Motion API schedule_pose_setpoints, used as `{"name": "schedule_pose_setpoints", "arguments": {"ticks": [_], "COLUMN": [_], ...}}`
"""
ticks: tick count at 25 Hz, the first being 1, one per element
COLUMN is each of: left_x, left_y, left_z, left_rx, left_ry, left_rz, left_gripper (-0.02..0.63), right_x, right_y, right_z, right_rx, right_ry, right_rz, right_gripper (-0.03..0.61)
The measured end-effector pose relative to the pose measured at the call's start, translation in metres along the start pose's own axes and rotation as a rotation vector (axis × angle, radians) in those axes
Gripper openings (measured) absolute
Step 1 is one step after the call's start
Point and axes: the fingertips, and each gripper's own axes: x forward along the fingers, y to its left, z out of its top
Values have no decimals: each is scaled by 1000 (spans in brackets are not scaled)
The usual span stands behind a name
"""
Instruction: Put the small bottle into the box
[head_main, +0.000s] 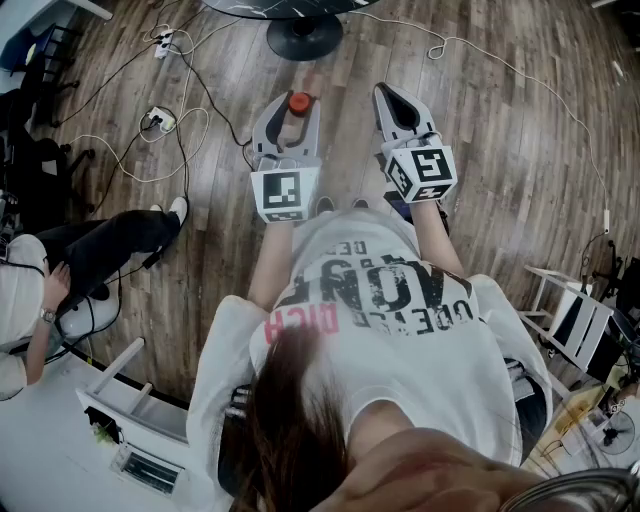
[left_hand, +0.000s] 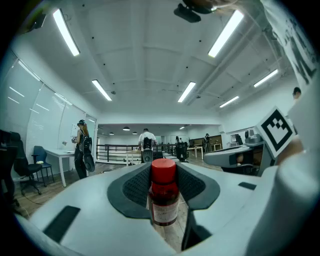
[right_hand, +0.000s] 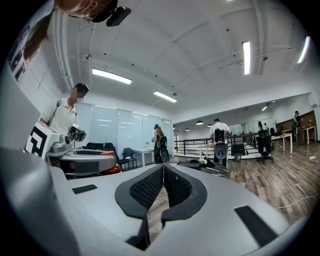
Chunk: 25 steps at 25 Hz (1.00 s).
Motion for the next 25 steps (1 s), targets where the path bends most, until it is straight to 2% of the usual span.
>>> {"name": "schedule_pose_setpoints", "arguments": {"ticks": [17, 25], "left_x": [-10, -14], "left_y": [18, 16], "left_z": [1, 5], "left_rx": [-14, -21], "left_ry": [-12, -16], "left_rz": [-7, -16], "left_gripper": [146, 146], "right_x": [1, -4], "right_y": [19, 32], "right_z": [5, 16], "right_rx": [-11, -75], "right_ry": [-16, -47], "right_rz": [4, 34], "right_gripper": [2, 2]}}
